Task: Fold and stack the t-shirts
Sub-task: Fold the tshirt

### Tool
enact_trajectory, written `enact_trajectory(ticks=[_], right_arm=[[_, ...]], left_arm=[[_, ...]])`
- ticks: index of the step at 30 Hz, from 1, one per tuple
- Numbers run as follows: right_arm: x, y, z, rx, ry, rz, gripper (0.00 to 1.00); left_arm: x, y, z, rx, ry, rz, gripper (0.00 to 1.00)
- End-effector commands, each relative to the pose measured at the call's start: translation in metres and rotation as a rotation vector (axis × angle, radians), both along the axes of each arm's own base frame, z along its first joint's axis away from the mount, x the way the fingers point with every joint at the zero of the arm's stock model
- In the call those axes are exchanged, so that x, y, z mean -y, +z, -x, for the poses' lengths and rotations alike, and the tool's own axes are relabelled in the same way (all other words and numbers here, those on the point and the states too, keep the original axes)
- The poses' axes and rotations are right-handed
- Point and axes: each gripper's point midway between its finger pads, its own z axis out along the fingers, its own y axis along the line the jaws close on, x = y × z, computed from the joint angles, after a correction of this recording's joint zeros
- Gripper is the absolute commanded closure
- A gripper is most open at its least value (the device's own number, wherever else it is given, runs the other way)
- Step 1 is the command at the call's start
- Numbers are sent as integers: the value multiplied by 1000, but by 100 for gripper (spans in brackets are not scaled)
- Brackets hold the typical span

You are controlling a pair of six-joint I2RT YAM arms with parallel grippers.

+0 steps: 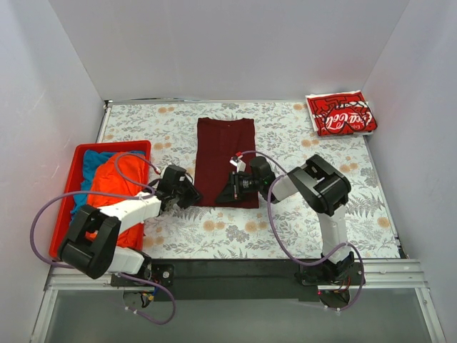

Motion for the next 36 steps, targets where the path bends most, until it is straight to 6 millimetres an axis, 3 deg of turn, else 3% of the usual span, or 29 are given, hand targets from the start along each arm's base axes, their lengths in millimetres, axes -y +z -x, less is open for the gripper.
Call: enact_trajectory(ticks=[1, 5, 7, 11, 12, 14, 16, 18, 19, 21, 22, 23, 27, 31, 33, 35, 36], right_arm=[[6, -32, 6, -75, -28, 57, 76], [20, -53, 18, -115, -29, 99, 76], [24, -46, 20, -98, -24, 89, 77], [29, -11, 16, -23, -25, 37, 77], [31, 6, 12, 11, -35, 17, 77], [38, 15, 9, 56, -44, 26, 76], [50, 19, 7, 66, -79, 105, 71], [58, 31, -3, 192, -86, 169, 69], [73, 16, -2, 161, -118, 284, 67], [86, 23, -7, 226, -144, 365, 64], [103, 13, -7, 212, -187, 468, 60], [111, 19, -8, 234, -215, 501, 58], [164, 14, -10, 281, -337, 752, 44], [187, 19, -2, 316, -365, 823, 39], [190, 22, 2, 328, -368, 815, 39], [191, 20, 7, 326, -359, 810, 40], [192, 20, 8, 325, -355, 809, 39]], left_arm=[[-10, -5, 4, 0, 67, -11, 71], [-18, -18, 19, -48, 82, -26, 71], [-18, -16, 23, -64, 77, -26, 71], [-17, 4, 21, -33, 55, -31, 69], [-18, 13, 15, -7, 57, -42, 66], [-22, 26, 15, 17, 52, -64, 63], [-25, 42, 12, 56, 40, -120, 56], [-33, 45, 15, 57, 31, -199, 47], [-28, 52, 14, 69, 7, -213, 43], [-31, 45, 21, 30, -30, -286, 36], [-30, 47, 20, 27, -37, -304, 35], [-32, 41, 21, 3, -48, -337, 35], [-36, 34, 23, -20, -91, -436, 35], [-32, 30, 18, -21, -121, -449, 39], [-24, 30, 16, -16, -145, -432, 59], [-22, 25, 15, -30, -154, -436, 70], [-21, 25, 13, -27, -157, -435, 71]])
